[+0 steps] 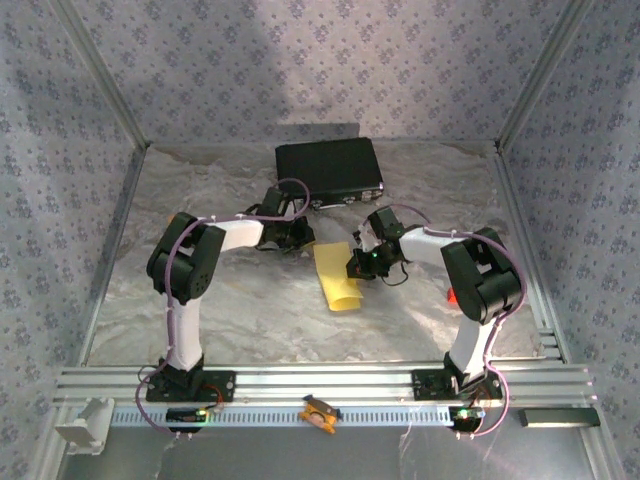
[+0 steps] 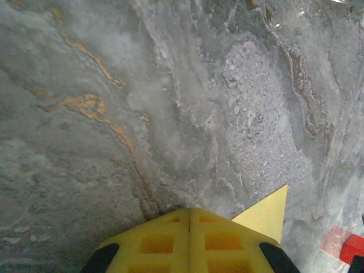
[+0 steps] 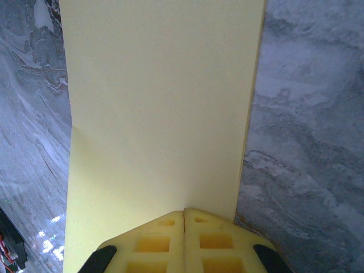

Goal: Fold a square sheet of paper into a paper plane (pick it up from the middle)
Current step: First fold the square sheet of paper in half at the center of the table.

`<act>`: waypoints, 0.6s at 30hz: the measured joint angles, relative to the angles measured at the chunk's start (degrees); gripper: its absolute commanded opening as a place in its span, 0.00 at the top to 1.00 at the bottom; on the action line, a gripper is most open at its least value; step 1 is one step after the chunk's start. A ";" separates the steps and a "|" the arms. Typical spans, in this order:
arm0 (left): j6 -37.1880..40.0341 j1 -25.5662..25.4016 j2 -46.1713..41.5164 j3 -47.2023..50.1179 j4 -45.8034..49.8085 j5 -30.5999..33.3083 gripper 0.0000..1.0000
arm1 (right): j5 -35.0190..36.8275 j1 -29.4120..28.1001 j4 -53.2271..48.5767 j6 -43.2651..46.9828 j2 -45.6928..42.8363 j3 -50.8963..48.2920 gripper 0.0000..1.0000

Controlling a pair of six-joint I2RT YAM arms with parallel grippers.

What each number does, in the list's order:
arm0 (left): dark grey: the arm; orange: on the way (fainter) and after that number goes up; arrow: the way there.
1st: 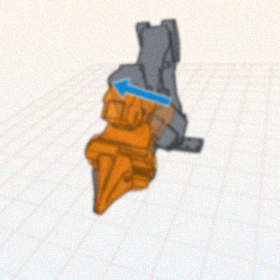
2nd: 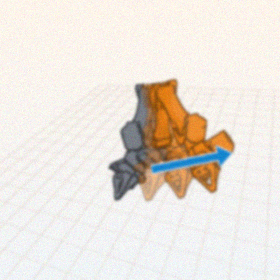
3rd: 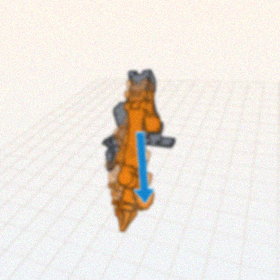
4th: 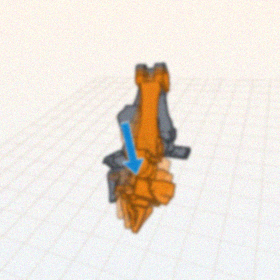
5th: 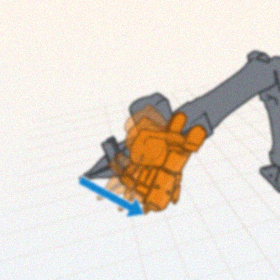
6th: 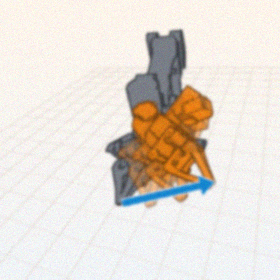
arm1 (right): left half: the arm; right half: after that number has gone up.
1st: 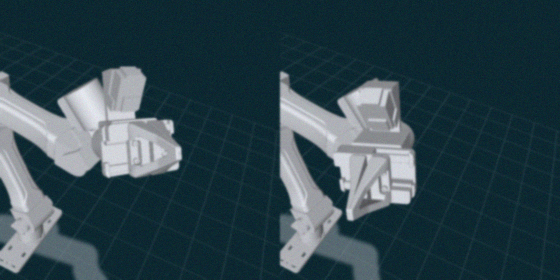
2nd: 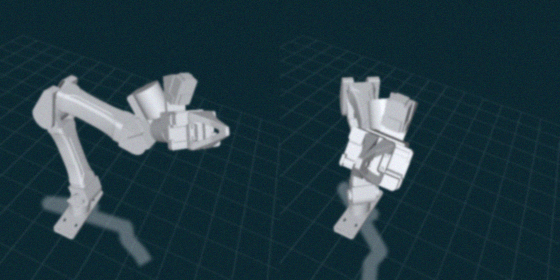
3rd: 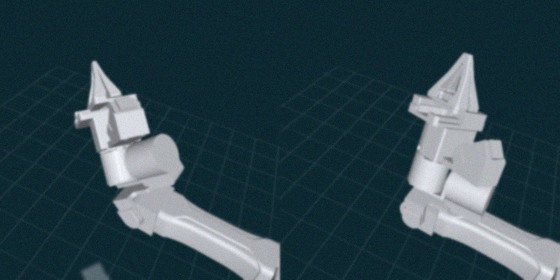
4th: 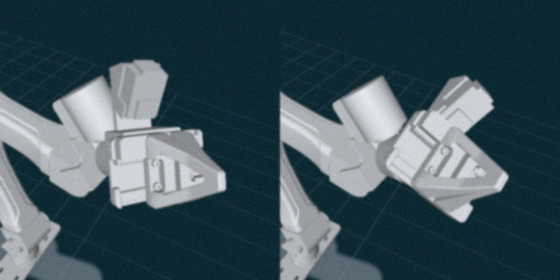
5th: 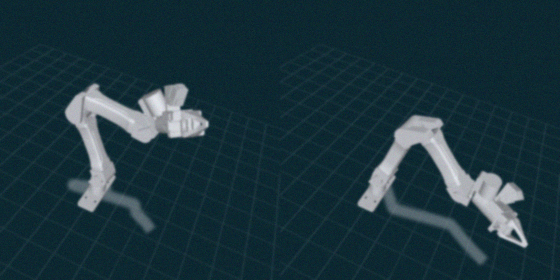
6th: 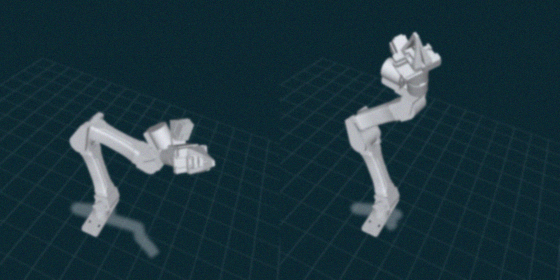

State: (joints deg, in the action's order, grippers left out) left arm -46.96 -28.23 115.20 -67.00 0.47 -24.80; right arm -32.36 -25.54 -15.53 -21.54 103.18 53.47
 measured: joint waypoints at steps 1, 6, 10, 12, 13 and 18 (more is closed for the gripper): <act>-0.02 -0.02 -0.20 0.00 0.28 0.35 0.94 | 0.00 0.00 0.00 0.00 0.00 0.00 1.00; 0.04 -0.66 -3.54 0.02 3.10 2.14 0.94 | 0.00 0.00 0.02 0.00 0.00 0.00 1.00; 0.00 -2.47 -7.39 0.20 3.37 1.64 0.95 | 0.00 0.00 0.00 0.00 0.00 0.00 1.00; -0.13 -3.96 -8.55 1.03 2.29 0.70 0.95 | 0.00 0.00 0.00 0.00 0.00 0.00 1.00; -0.22 -4.79 -8.70 1.57 1.81 0.00 0.95 | 0.00 0.00 0.00 0.00 0.00 -0.02 1.00; -1.77 -7.98 -8.07 5.88 -0.46 -3.41 0.95 | 0.00 0.00 0.00 0.00 0.00 -0.02 1.00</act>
State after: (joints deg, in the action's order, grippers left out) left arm -48.73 -36.21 107.13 -61.12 0.01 -28.21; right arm -32.36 -25.54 -15.53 -21.54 103.18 53.45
